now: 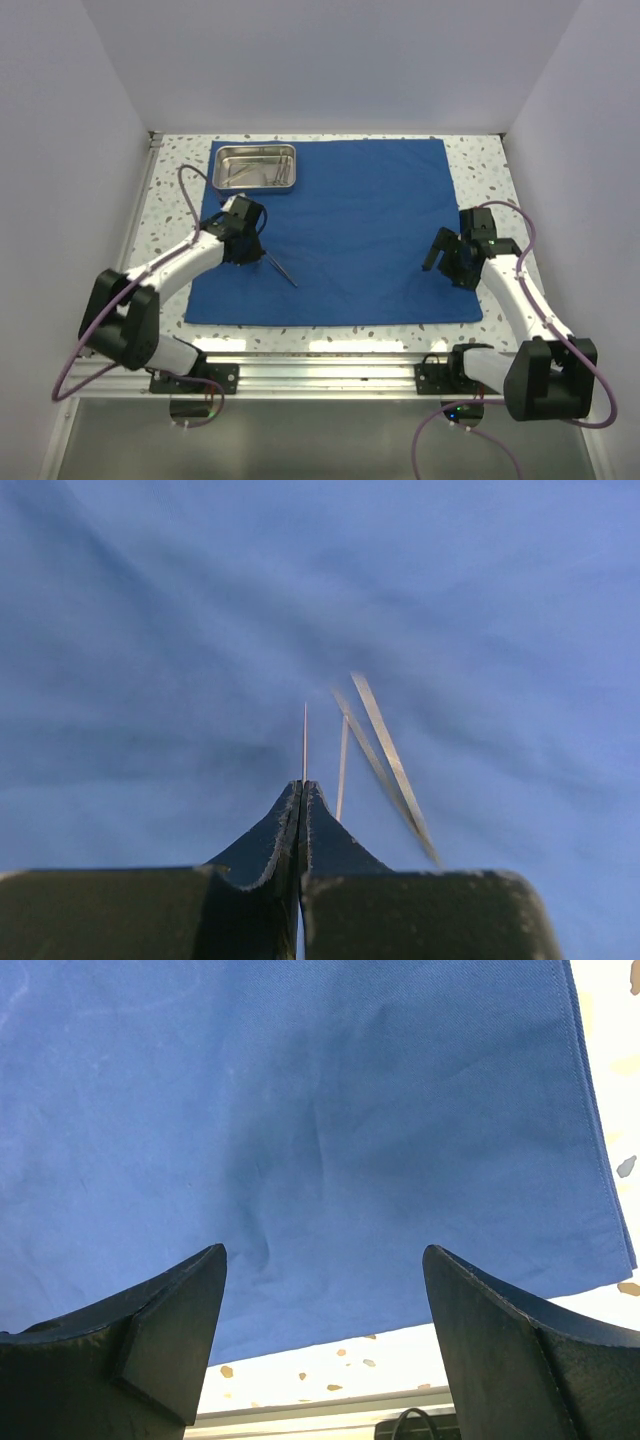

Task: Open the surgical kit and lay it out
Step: Place the medical item in the surgical kit.

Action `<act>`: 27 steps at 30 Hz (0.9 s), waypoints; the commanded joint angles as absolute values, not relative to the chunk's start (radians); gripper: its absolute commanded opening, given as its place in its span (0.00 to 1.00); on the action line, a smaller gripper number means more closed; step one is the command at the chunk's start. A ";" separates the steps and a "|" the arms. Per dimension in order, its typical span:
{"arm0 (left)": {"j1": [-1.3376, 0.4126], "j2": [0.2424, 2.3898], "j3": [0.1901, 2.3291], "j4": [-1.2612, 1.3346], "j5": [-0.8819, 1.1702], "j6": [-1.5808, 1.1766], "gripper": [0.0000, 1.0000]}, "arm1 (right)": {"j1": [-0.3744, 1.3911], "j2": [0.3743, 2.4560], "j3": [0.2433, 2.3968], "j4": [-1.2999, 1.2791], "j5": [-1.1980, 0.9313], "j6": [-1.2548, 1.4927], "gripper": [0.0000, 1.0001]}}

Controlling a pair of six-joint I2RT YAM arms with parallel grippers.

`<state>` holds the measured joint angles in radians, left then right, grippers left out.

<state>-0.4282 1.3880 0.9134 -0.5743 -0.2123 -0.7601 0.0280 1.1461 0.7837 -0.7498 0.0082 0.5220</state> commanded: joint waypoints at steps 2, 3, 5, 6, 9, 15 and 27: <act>-0.442 1.538 0.865 -0.413 -0.210 -0.796 0.00 | 0.031 1.134 0.801 -0.756 0.005 0.499 0.83; -0.445 1.554 0.867 -0.405 -0.213 -0.801 0.00 | 0.031 1.129 0.801 -0.758 0.005 0.499 0.83; -0.451 1.583 0.867 -0.394 -0.227 -0.805 0.00 | 0.031 1.126 0.801 -0.756 0.003 0.499 0.83; -0.453 1.591 0.867 -0.397 -0.226 -0.813 0.00 | 0.031 1.127 0.802 -0.756 0.003 0.499 0.83; -0.468 1.595 0.855 -0.422 -0.218 -0.833 0.00 | 0.031 1.135 0.802 -0.755 0.005 0.497 0.83; -0.534 1.502 0.805 -0.511 -0.216 -0.861 0.00 | 0.031 1.137 0.795 -0.746 0.003 0.497 0.83; -0.546 1.384 1.040 -0.730 -0.327 -0.822 0.58 | 0.029 1.135 0.795 -0.742 0.005 0.499 0.84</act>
